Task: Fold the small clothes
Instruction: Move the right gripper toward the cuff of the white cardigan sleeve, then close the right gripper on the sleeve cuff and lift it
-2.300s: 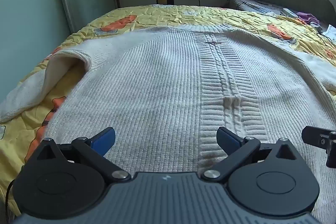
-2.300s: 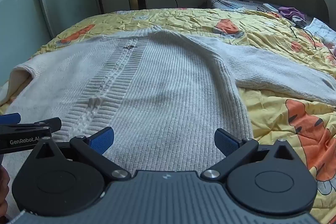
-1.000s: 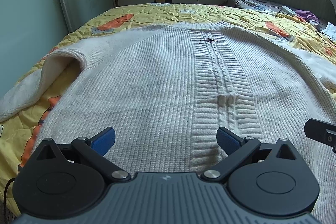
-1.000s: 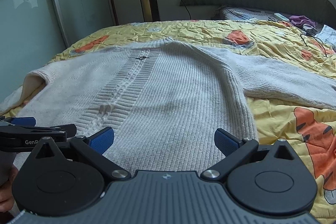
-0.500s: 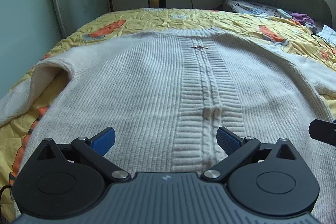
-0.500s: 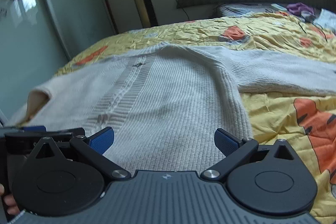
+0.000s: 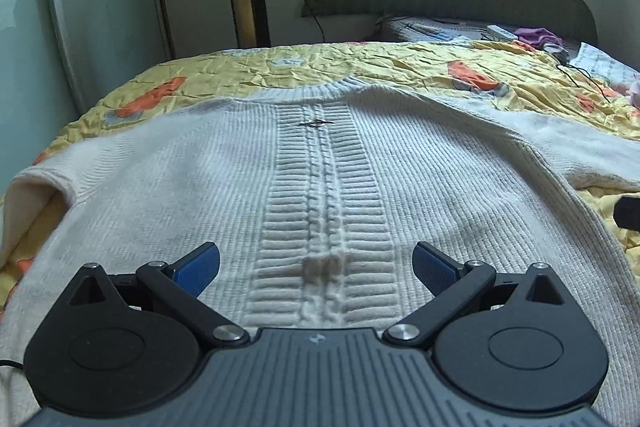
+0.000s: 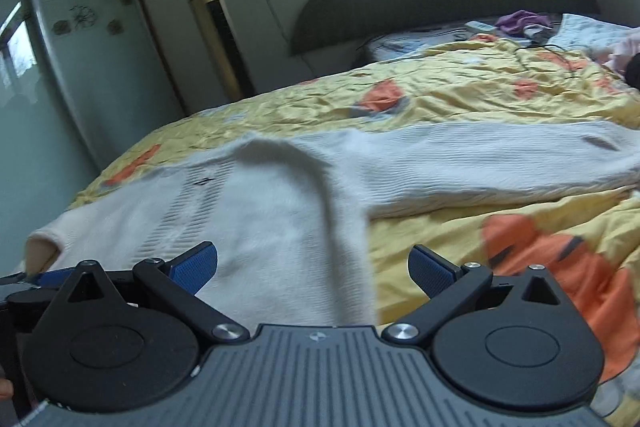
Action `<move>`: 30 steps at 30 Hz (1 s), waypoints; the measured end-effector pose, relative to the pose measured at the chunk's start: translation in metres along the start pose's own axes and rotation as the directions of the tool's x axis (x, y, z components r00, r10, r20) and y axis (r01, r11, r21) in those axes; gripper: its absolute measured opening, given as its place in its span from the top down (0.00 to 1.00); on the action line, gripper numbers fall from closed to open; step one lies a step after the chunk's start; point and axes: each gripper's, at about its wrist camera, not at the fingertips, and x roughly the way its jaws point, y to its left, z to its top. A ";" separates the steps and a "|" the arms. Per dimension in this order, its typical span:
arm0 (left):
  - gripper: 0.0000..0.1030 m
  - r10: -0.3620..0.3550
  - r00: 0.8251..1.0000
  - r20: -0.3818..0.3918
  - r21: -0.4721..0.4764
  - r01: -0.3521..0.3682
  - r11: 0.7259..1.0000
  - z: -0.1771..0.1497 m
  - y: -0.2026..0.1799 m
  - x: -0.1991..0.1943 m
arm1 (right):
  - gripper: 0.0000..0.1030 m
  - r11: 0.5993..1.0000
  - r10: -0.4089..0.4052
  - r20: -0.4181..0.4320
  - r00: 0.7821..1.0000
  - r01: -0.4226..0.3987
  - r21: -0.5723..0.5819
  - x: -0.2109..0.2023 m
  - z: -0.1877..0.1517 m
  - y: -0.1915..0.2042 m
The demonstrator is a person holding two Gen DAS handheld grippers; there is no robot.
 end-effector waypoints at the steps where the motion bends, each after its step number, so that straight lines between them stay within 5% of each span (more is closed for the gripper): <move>1: 0.00 -0.002 1.000 0.003 0.004 0.002 1.000 -0.001 -0.002 0.002 | 0.00 1.000 -0.009 -0.023 1.000 0.008 -0.003 0.002 0.002 -0.008; 7: 0.00 -0.012 0.999 0.041 0.037 0.011 0.999 -0.007 -0.012 0.006 | 0.00 0.981 -0.088 0.007 0.996 0.085 0.174 0.000 0.007 -0.087; 13: 0.00 -0.006 0.998 0.055 0.093 0.001 0.996 -0.011 -0.021 0.007 | 0.04 0.881 -0.213 0.069 0.975 0.161 0.446 -0.007 0.014 -0.181; 22: 0.00 -0.013 1.000 0.023 0.106 0.011 0.994 -0.014 -0.024 0.013 | 0.10 0.788 -0.275 0.108 0.955 0.159 0.594 0.012 0.022 -0.264; 26: 0.00 -0.015 1.000 0.006 0.102 0.014 0.995 -0.015 -0.024 0.017 | 0.22 0.765 -0.270 0.176 0.947 0.101 0.636 0.020 0.026 -0.285; 30: 0.00 -0.016 1.000 0.001 0.098 0.016 0.995 -0.016 -0.023 0.019 | 0.44 0.686 -0.269 0.220 0.937 0.026 0.727 0.028 0.027 -0.311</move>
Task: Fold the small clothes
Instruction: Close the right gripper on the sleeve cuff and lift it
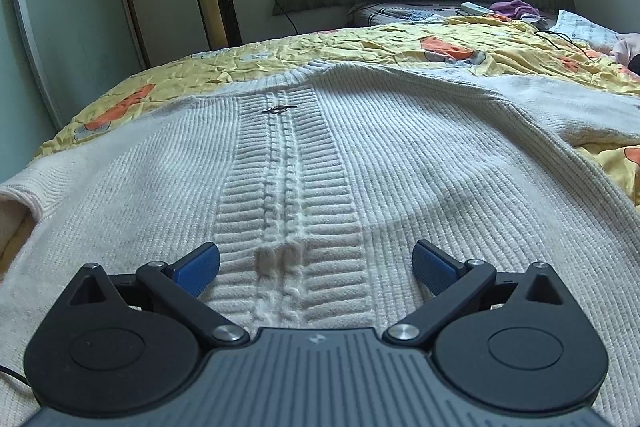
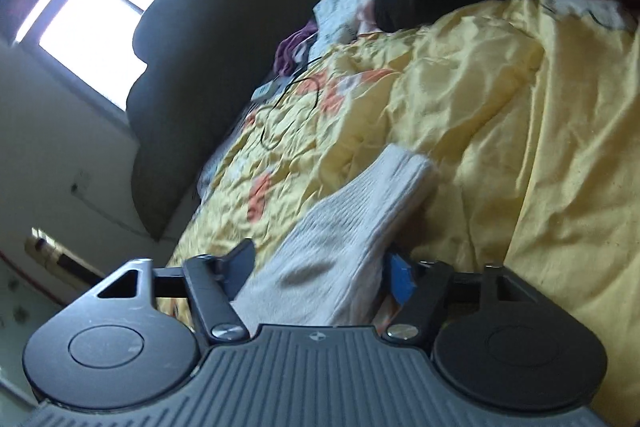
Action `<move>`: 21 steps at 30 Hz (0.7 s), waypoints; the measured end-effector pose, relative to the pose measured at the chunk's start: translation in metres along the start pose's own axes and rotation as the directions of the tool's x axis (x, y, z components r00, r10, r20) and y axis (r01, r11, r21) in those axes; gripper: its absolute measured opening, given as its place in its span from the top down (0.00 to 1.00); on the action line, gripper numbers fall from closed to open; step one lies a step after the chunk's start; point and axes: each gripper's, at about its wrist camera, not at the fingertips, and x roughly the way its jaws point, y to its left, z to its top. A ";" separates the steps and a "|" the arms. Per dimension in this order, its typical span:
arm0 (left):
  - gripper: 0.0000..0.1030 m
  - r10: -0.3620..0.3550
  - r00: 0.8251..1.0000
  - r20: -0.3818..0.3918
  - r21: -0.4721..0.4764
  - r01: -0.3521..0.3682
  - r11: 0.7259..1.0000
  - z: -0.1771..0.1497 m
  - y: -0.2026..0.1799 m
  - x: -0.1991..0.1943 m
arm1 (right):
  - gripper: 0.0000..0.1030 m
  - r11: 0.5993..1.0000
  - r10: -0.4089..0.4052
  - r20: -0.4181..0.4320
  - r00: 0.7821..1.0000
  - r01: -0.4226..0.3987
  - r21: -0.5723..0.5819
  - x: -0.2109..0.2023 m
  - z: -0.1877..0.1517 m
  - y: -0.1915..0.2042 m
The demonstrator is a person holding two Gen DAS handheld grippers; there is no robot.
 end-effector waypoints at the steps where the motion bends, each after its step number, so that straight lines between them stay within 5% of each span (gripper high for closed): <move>1: 0.00 0.000 1.000 -0.002 0.000 0.000 1.000 0.000 0.000 0.001 | 0.46 1.000 0.006 0.011 1.000 -0.006 0.023 0.000 0.003 -0.004; 5: 0.00 0.002 1.000 -0.001 0.001 -0.002 1.000 0.000 0.000 0.001 | 0.60 0.998 -0.013 0.020 1.000 0.011 0.067 0.012 0.013 -0.012; 8: 0.00 0.002 1.000 -0.001 0.002 -0.002 1.000 0.000 0.000 0.002 | 0.85 0.997 -0.053 0.008 0.999 0.052 0.062 0.018 0.018 -0.011; 13: 0.00 0.039 0.999 0.016 -0.017 -0.038 0.999 0.006 0.005 -0.008 | 0.86 0.994 -0.101 0.014 0.995 0.102 -0.038 0.013 0.016 0.015; 18: 0.00 0.054 0.998 0.035 0.006 -0.054 0.999 0.017 0.011 -0.015 | 0.86 0.990 0.052 -0.030 0.998 -0.055 -0.129 -0.004 0.006 0.066; 21: 0.00 0.056 0.998 0.014 -0.009 -0.056 0.998 0.021 0.019 -0.012 | 0.86 0.973 0.161 -0.111 0.981 -0.177 -0.149 -0.009 -0.010 0.098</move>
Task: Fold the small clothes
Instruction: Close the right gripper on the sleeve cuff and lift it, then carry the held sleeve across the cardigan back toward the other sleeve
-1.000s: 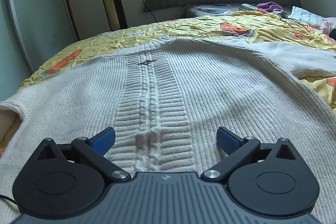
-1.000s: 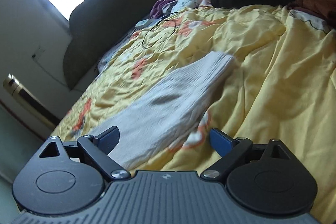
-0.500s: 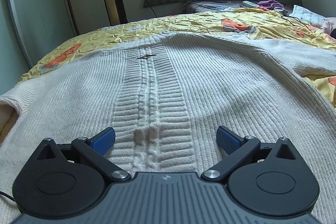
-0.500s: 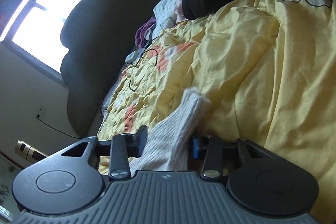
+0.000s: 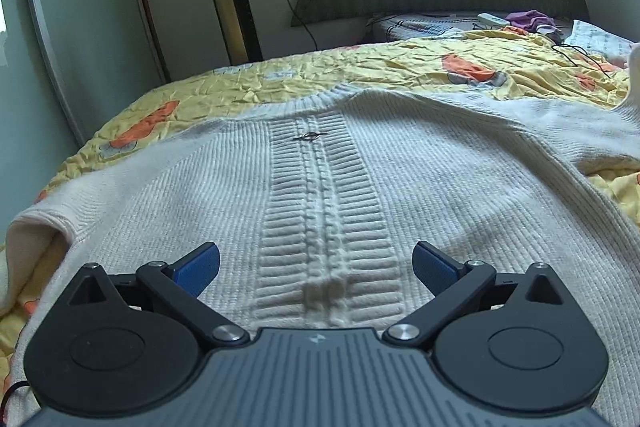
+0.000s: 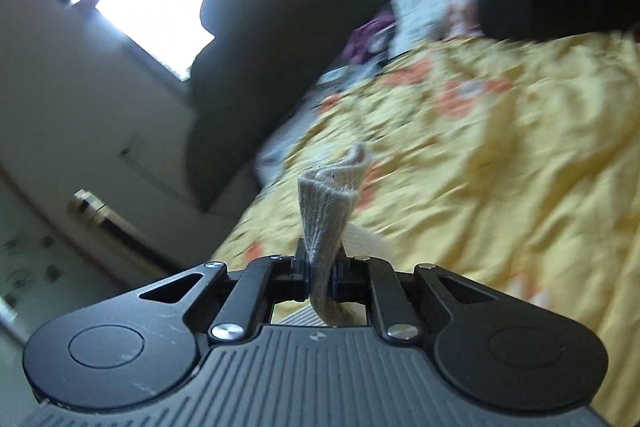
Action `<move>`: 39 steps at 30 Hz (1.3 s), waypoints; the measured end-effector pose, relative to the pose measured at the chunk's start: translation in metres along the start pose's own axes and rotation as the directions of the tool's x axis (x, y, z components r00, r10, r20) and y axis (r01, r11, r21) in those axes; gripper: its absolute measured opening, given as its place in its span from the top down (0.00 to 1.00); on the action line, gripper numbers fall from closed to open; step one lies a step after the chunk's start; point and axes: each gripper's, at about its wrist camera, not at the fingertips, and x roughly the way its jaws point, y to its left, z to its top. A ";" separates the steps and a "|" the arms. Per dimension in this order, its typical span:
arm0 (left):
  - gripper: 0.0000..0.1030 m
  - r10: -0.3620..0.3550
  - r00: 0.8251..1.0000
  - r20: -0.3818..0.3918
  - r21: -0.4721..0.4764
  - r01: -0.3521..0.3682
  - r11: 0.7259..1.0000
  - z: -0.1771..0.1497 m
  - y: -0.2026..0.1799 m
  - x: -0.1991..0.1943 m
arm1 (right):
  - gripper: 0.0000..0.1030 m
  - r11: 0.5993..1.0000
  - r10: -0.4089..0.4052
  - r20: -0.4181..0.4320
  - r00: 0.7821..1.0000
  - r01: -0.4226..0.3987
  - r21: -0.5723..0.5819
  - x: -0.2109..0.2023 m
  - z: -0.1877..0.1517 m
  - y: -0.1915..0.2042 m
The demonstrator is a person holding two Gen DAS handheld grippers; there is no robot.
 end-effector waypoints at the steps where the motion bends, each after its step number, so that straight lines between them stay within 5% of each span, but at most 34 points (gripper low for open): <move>1: 0.00 -0.001 1.000 -0.013 -0.010 0.001 1.000 0.001 0.003 0.002 | 0.86 0.999 0.033 -0.028 0.999 -0.033 -0.008 0.003 -0.006 0.011; 10: 0.00 0.025 0.997 -0.073 -0.058 -0.029 0.998 -0.001 0.024 0.012 | 0.86 0.972 0.164 -0.273 0.948 -0.202 -0.116 0.032 -0.081 0.102; 17: 0.00 0.033 0.996 -0.081 -0.066 -0.039 0.997 -0.004 0.028 0.014 | 0.86 0.949 0.108 -0.379 0.919 -0.208 -0.236 0.046 -0.131 0.141; 27: 0.00 0.042 0.996 -0.079 -0.051 -0.046 0.998 -0.010 0.026 0.018 | 0.86 0.950 0.034 -0.451 0.892 -0.169 -0.263 0.071 -0.163 0.131; 33: 0.00 0.039 0.996 -0.080 -0.049 -0.043 0.998 -0.012 0.026 0.020 | 0.86 0.941 0.014 -0.449 0.893 -0.164 -0.297 0.070 -0.166 0.138; 39: 0.00 0.026 0.997 -0.079 -0.062 -0.031 0.998 -0.014 0.029 0.019 | 0.86 0.898 -0.021 -0.379 0.925 -0.150 -0.413 0.058 -0.165 0.162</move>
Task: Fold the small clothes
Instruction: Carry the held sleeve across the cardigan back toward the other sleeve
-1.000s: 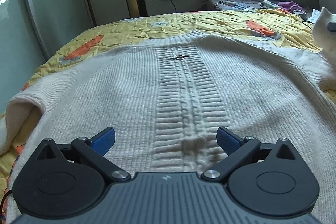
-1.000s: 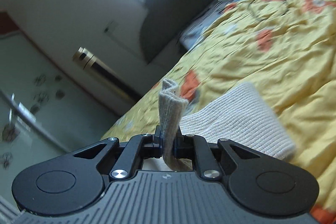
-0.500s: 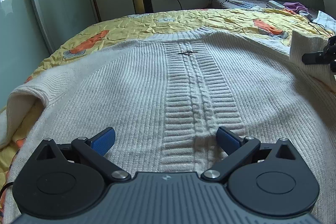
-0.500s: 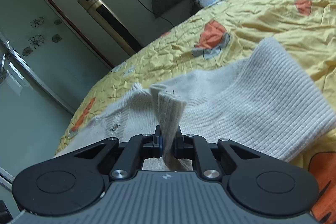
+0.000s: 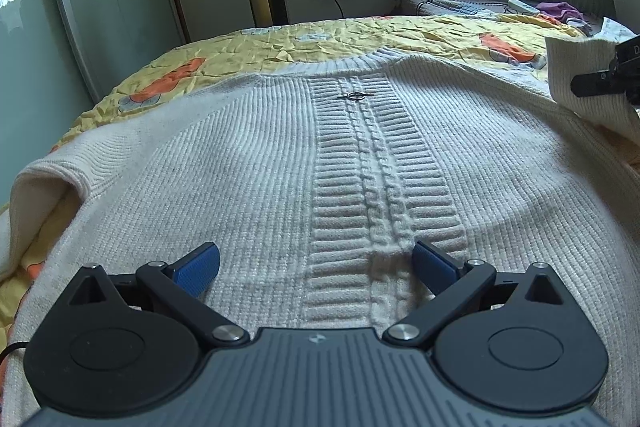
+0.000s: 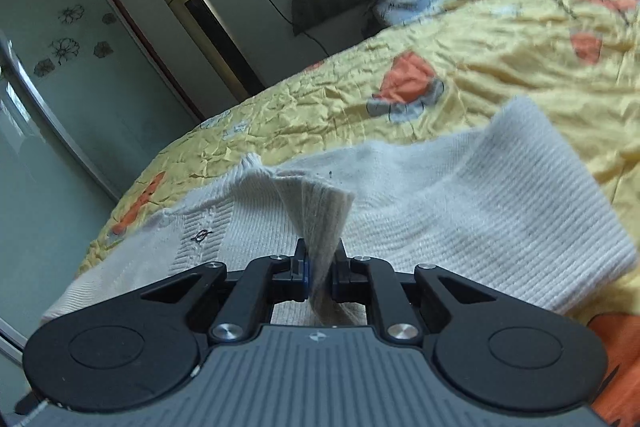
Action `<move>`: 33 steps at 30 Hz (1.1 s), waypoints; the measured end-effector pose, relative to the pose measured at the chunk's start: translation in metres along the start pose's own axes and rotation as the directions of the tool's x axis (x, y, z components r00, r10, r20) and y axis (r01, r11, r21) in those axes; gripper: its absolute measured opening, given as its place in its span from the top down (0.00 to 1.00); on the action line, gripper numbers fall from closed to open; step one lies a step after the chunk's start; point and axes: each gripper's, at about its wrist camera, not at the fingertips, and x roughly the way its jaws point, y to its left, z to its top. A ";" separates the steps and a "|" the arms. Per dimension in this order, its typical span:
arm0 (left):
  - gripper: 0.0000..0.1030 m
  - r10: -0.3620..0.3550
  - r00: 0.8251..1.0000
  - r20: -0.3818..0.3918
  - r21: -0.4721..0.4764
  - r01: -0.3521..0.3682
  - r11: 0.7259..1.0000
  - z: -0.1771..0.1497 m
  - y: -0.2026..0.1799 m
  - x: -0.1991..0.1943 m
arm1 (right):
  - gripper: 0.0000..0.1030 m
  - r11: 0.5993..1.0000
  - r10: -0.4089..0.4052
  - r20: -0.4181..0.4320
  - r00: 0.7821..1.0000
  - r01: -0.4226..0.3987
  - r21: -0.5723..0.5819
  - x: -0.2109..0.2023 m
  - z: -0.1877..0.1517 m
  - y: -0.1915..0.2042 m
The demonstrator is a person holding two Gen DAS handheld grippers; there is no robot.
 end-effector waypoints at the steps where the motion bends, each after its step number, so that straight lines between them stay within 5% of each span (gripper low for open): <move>1: 0.00 -0.002 1.000 0.001 0.000 0.002 1.000 0.000 0.001 -0.001 | 0.86 0.999 -0.013 0.006 1.000 0.013 -0.039 -0.001 0.002 0.007; 13: 0.00 0.038 0.998 0.040 -0.030 -0.037 0.999 0.007 0.025 -0.010 | 0.86 0.968 -0.047 0.031 0.998 0.053 -0.243 0.009 0.009 0.068; 19: 0.00 0.010 1.000 0.010 -0.069 -0.009 0.998 0.004 0.039 -0.007 | 0.86 0.964 -0.048 0.015 0.999 0.050 -0.263 0.032 0.010 0.089; 33: 0.00 0.111 0.993 0.040 -0.088 -0.107 0.990 0.000 0.067 -0.012 | 0.86 0.962 -0.002 -0.006 1.000 0.000 -0.274 0.060 0.002 0.133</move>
